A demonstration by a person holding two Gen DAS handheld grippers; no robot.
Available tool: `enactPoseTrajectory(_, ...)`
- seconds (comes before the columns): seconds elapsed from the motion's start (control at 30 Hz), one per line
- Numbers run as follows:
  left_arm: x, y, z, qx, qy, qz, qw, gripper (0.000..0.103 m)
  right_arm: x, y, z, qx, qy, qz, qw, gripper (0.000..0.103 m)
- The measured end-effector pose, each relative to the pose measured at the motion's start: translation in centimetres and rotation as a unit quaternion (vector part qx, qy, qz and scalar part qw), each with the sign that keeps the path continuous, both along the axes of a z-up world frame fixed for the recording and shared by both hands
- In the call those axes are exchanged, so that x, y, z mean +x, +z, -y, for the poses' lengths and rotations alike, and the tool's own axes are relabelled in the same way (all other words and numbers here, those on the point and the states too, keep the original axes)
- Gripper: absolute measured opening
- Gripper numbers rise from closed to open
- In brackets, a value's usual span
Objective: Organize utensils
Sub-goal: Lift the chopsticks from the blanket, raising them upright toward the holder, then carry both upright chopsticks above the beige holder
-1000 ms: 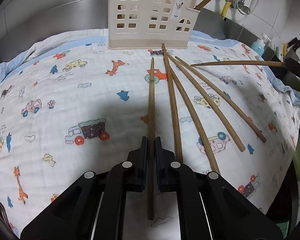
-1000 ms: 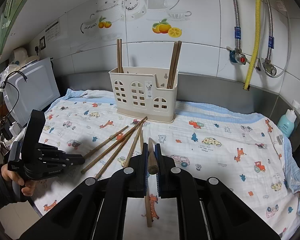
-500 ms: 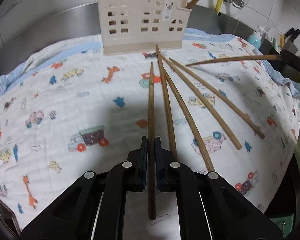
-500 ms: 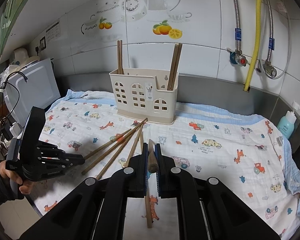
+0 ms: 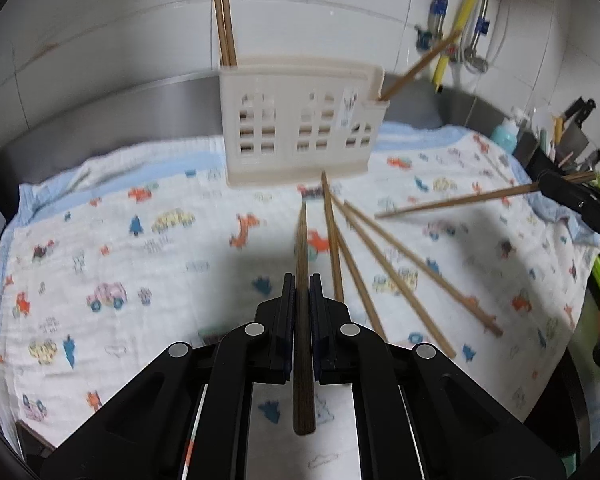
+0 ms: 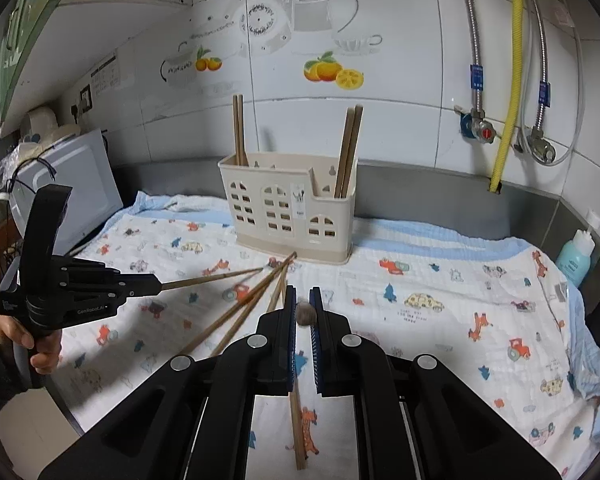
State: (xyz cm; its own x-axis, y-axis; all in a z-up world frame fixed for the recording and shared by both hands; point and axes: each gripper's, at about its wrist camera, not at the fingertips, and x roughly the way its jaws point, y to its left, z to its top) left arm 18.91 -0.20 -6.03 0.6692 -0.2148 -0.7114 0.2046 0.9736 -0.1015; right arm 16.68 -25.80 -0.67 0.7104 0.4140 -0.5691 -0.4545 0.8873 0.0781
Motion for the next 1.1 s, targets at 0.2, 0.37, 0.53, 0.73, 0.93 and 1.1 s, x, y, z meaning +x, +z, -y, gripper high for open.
enactPoseTrajectory(0.2, 0.4, 1.7, 0.3, -0.003, -0.011, 0.030, 0.9995, 0.006, 1.2, 2.0, -0.6, 0.010, 0.011, 0.006, 1.000, 0.007)
enactPoseTrajectory(0.37, 1.1, 3.0, 0.5, -0.004, -0.017, 0.043, 0.9989, 0.006, 2.2, 4.2, -1.9, 0.006, 0.026, 0.021, 0.999, 0.007)
enactPoseTrajectory(0.53, 2.1, 5.4, 0.8, 0.003, -0.026, 0.058, 0.9980, 0.006, 3.6, 7.2, -2.8, 0.001, 0.036, 0.044, 0.998, 0.007)
enactPoseTrajectory(0.73, 3.4, 9.1, 0.8, 0.012, -0.039, 0.083, 0.9957, 0.006, 5.8, 11.3, -3.2, -0.007, 0.043, 0.065, 0.997, 0.007)
enactPoseTrajectory(0.93, 4.5, 13.3, 0.7, 0.023, -0.037, 0.127, 0.9910, 0.006, 7.8, 14.4, -3.4, -0.017, 0.025, 0.092, 0.995, 0.007)
enactPoseTrajectory(1.1, 6.0, 17.0, 0.2, 0.016, -0.019, 0.170, 0.9851, 0.006, 10.1, 14.2, -4.3, -0.036, 0.012, 0.086, 0.996, 0.007)
